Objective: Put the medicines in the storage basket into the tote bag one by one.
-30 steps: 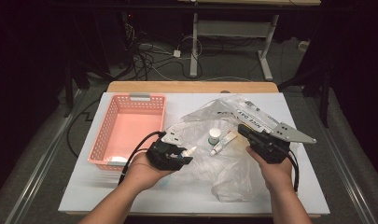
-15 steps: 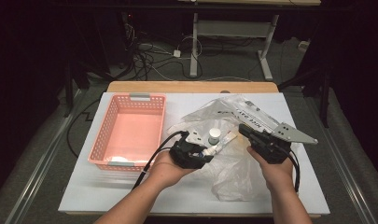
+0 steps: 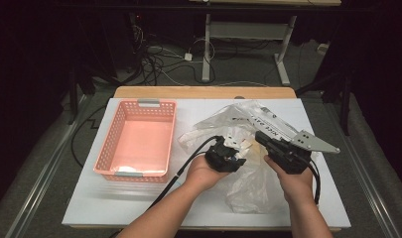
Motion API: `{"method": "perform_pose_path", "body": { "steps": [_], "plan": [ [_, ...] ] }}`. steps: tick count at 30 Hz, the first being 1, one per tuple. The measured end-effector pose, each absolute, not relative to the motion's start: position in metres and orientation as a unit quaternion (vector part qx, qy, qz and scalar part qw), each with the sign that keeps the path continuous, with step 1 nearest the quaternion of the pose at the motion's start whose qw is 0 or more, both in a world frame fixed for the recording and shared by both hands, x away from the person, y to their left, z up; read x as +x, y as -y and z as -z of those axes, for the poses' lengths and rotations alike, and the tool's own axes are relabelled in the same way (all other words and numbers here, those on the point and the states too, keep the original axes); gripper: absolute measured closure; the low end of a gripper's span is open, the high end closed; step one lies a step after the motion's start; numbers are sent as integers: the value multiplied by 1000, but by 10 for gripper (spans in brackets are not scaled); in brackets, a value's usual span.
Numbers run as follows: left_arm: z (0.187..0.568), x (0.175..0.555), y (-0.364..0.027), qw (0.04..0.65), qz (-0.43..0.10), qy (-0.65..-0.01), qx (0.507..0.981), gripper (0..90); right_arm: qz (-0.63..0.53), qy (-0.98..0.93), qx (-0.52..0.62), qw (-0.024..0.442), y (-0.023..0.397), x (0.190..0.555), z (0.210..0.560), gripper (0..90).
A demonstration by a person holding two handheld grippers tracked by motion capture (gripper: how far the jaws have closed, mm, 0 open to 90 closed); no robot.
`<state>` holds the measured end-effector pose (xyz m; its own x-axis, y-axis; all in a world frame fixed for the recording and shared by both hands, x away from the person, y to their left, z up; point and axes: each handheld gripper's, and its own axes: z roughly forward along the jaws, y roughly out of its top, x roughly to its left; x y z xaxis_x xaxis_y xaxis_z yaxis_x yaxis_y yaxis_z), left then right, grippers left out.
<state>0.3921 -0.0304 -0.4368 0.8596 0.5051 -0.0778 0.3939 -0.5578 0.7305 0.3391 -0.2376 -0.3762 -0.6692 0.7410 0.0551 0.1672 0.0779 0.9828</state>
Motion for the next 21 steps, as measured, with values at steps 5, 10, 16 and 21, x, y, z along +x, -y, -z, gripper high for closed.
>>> {"method": "perform_pose_path", "body": {
  "steps": [5, 10, 16, 21],
  "plan": [
    [448, 404, 46, 399, -75, -270, 873, 584, -597, -691, 329, 241, 239, 339, 376, 900],
    [456, 406, 56, 401, -87, -278, 869, 582, -598, -689, 332, 240, 241, 340, 376, 900],
    [463, 409, 59, 398, -88, -281, 869, 582, -596, -689, 335, 240, 242, 340, 377, 900],
    [461, 407, 59, 410, -87, -280, 863, 522, -597, -687, 338, 237, 243, 339, 377, 900]
  ]
}}
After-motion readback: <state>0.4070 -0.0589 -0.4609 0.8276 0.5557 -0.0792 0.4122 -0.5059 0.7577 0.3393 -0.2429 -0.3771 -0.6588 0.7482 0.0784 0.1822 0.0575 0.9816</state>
